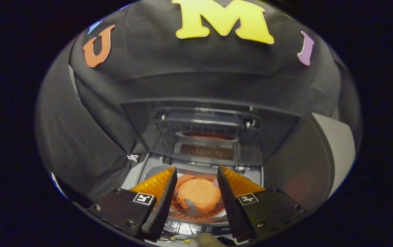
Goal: Put the clothes into the washing machine and then close the washing machine lid.
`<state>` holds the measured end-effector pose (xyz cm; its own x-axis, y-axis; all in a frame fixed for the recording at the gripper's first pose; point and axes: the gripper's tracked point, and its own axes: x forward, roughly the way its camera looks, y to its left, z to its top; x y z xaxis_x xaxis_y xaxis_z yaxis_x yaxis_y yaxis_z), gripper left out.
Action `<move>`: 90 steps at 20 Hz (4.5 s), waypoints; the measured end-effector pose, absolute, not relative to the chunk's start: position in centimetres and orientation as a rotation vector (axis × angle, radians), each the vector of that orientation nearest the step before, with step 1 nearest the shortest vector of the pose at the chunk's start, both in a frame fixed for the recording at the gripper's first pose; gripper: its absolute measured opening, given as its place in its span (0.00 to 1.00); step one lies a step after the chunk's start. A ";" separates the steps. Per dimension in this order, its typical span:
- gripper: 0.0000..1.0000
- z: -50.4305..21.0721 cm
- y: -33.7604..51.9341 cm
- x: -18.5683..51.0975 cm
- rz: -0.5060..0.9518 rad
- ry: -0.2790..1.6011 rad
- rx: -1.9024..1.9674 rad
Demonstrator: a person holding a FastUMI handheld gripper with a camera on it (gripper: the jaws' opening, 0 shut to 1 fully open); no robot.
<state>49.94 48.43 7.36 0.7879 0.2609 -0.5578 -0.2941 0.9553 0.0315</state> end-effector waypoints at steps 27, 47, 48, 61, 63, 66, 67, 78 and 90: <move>0.75 15.9 49.8 61.9 0.199 0.542 0.025; 0.76 13.2 48.9 59.6 0.192 0.528 0.034; 0.76 13.2 48.8 59.3 0.193 0.527 0.033; 0.76 11.8 48.4 56.7 0.207 0.540 0.023; 0.76 11.3 48.3 55.9 0.212 0.540 0.019; 0.76 10.8 48.2 54.9 0.223 0.542 0.010; 0.76 10.8 48.2 54.6 0.228 0.547 0.007; 0.76 4.2 47.9 47.8 0.286 0.653 -0.094; 0.77 0.3 45.7 45.6 0.283 0.737 -0.127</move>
<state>45.58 45.70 0.30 0.7046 0.2091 -0.6780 -0.2976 0.9546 -0.0148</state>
